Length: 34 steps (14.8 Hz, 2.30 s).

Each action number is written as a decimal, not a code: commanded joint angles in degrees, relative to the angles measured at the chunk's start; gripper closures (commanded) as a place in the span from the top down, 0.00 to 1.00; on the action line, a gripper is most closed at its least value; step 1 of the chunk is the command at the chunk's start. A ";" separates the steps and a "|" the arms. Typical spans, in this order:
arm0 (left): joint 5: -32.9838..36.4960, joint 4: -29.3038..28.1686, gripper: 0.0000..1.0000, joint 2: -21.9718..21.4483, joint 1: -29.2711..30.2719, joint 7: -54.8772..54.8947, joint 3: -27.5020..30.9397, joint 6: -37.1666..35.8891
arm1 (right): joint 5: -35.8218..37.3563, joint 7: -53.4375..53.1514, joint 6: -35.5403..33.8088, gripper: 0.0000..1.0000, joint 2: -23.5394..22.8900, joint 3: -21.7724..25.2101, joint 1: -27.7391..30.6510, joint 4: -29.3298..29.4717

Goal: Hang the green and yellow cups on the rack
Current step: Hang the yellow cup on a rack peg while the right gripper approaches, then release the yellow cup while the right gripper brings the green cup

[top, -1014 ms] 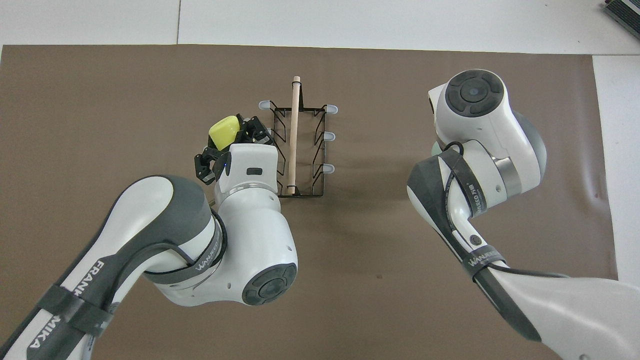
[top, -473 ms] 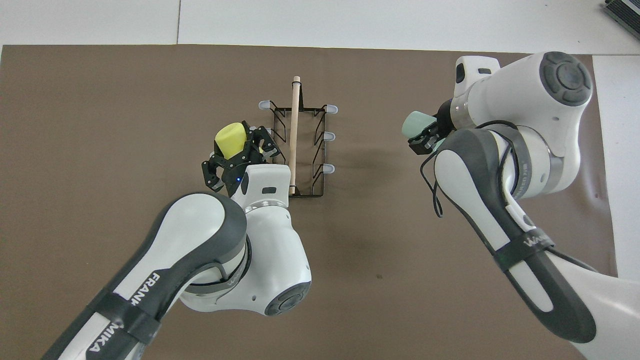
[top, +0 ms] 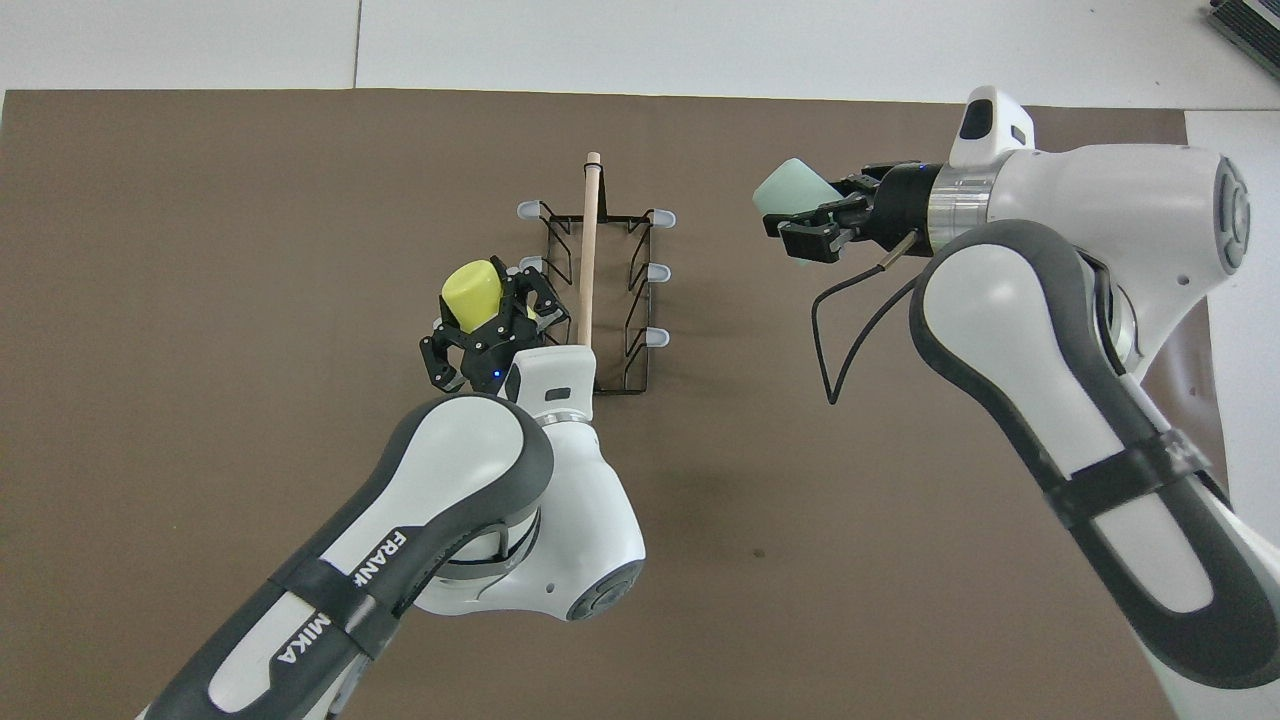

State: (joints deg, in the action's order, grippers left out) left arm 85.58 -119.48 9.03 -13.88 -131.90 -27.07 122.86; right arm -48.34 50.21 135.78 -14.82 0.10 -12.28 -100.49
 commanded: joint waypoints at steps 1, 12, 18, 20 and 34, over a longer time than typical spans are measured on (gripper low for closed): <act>2.92 0.21 0.00 1.95 0.60 -5.54 -2.54 -4.37 | -18.82 14.33 1.24 0.00 4.26 -0.27 1.12 -5.93; 0.03 3.11 1.00 2.57 1.48 -5.66 -5.19 -5.88 | -66.84 44.78 -0.42 0.00 12.79 -0.36 -0.80 -20.26; -15.13 7.05 1.00 1.25 3.77 16.35 -6.24 -4.03 | -79.43 52.61 -6.40 0.00 13.15 -0.36 -1.52 -24.22; -23.14 9.95 1.00 0.55 4.64 28.65 -5.89 -3.95 | -83.21 54.63 -7.19 0.00 12.80 -0.36 -3.53 -24.75; -85.74 21.12 1.00 -7.71 3.86 118.67 22.92 -10.25 | -93.24 87.59 -9.21 0.00 5.33 -0.36 -11.54 -24.58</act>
State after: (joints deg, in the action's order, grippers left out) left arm 5.46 -99.93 2.99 -8.69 -22.59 -8.69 116.99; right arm -139.05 132.92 127.21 -8.12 -0.30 -23.01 -124.79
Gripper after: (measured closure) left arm 0.000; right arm 0.291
